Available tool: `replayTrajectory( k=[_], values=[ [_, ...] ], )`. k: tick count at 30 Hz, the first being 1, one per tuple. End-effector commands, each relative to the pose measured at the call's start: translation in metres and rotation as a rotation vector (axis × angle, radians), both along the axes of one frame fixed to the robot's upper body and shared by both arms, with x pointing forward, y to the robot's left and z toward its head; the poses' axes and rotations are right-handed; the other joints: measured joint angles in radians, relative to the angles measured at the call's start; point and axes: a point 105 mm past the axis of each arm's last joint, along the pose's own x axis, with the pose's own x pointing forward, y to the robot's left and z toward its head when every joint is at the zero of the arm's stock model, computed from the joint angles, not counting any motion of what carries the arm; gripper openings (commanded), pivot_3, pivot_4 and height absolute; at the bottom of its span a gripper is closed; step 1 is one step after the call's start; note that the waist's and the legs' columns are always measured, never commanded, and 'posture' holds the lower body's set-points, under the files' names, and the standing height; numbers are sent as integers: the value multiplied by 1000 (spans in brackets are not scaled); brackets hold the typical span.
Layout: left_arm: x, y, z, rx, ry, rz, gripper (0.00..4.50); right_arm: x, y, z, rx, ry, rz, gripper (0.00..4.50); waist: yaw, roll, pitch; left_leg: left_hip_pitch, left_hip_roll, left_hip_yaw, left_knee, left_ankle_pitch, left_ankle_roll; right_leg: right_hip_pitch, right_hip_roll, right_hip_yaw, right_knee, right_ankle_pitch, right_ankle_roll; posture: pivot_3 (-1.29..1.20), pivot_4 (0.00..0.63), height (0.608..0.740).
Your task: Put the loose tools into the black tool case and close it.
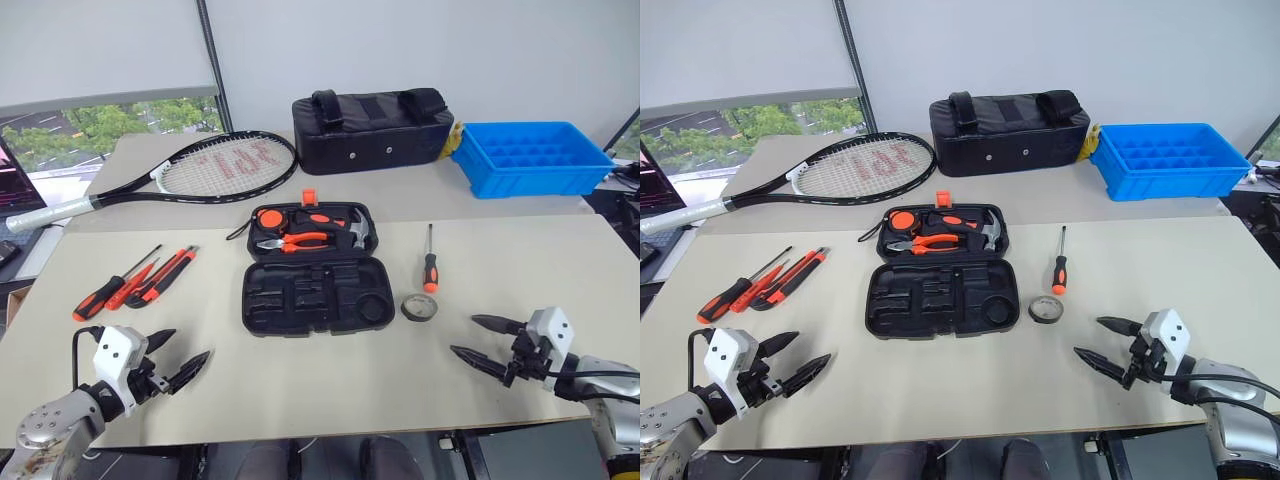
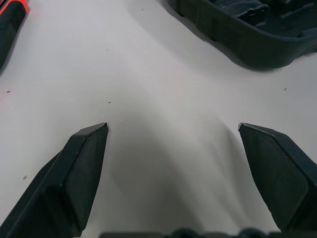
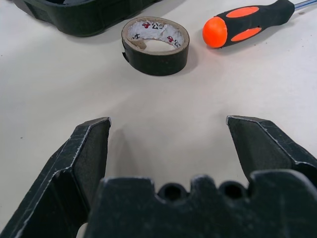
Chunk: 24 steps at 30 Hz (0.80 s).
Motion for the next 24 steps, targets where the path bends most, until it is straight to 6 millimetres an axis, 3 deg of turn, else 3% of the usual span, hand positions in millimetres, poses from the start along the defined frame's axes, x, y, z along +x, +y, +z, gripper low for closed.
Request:
replayTrajectory(
  k=[1,9,12,17,24],
  values=[
    [-2,-2,11,6,-45,-12,4500,5,-1,12,-20,-52,24,4333,0,0,0,0,0,0,0,0,0,0,0,0,0,0,0,0,150,740],
    [-4,1,12,1,-58,0,4500,9,2,16,-17,-66,44,4333,0,0,0,0,0,0,0,0,0,0,0,0,0,0,0,0,150,740],
    [0,5,24,-26,-105,-5,4500,10,12,27,20,-92,80,4333,0,0,0,0,0,0,0,0,0,0,0,0,0,0,0,0,150,740],
    [5,21,55,-75,-211,-2,4500,7,54,68,158,-133,265,4333,-4,0,0,0,1,-1,0,0,0,0,0,0,0,0,0,0,150,740],
    [28,77,94,-21,-264,136,4500,7,107,105,239,-184,459,4333,-2,-1,0,0,1,-2,0,0,-1,-1,1,-2,1,0,-1,0,150,740]
  ],
)
